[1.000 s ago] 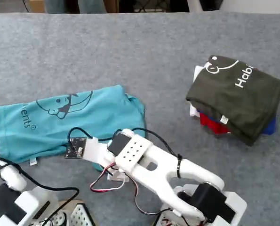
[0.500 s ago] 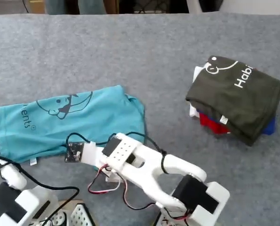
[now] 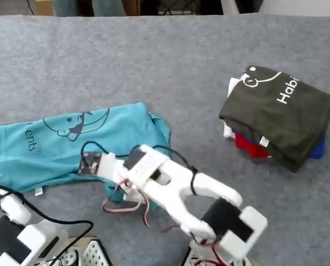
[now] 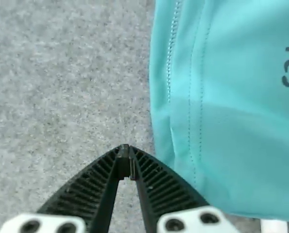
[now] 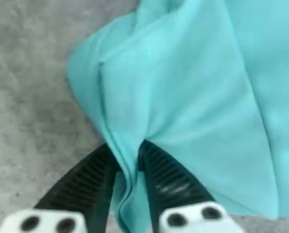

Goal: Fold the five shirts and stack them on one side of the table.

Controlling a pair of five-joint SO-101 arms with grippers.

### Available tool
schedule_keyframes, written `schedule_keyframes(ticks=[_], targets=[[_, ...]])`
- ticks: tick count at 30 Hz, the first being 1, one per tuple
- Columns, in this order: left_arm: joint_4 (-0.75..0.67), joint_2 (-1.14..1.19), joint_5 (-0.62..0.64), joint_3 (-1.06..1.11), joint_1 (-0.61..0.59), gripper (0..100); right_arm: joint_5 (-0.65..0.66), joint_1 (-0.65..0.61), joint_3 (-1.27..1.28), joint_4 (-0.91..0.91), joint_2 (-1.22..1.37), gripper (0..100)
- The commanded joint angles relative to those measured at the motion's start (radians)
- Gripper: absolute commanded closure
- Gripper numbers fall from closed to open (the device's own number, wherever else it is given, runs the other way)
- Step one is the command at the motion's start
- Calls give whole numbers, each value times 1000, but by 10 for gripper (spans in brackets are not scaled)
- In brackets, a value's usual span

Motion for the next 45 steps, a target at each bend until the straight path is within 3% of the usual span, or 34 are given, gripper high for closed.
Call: schedule_keyframes(ticks=[1, 7, 12, 20, 28, 30, 34, 37, 41, 43, 45], targets=[[-11, -14, 3, -64, -2, 971, 48, 48, -133, 160, 51, 985], [-5, -14, 5, -90, -2, 971, 198, 147, -553, 451, 73, 985], [-5, -14, 6, -107, 8, 971, 315, 187, -900, 621, 245, 985], [-3, -14, 6, -101, 31, 971, 480, 203, -1395, 749, 638, 985], [-3, -14, 6, -101, 31, 971, 517, 201, -1655, 749, 819, 972], [-3, -14, 6, -101, 31, 971, 511, 204, -1690, 749, 835, 894], [-3, -14, 6, -101, 31, 971, 509, 209, -1722, 749, 842, 633], [-3, -14, 6, -101, 31, 971, 505, 226, -1748, 749, 840, 562], [-3, -14, 6, -101, 31, 971, 431, 261, -1819, 753, 839, 624], [-3, -14, 6, -101, 31, 971, 385, 264, -1842, 755, 832, 734], [-3, -14, 6, -101, 30, 971, 331, 262, -1842, 755, 808, 904]])
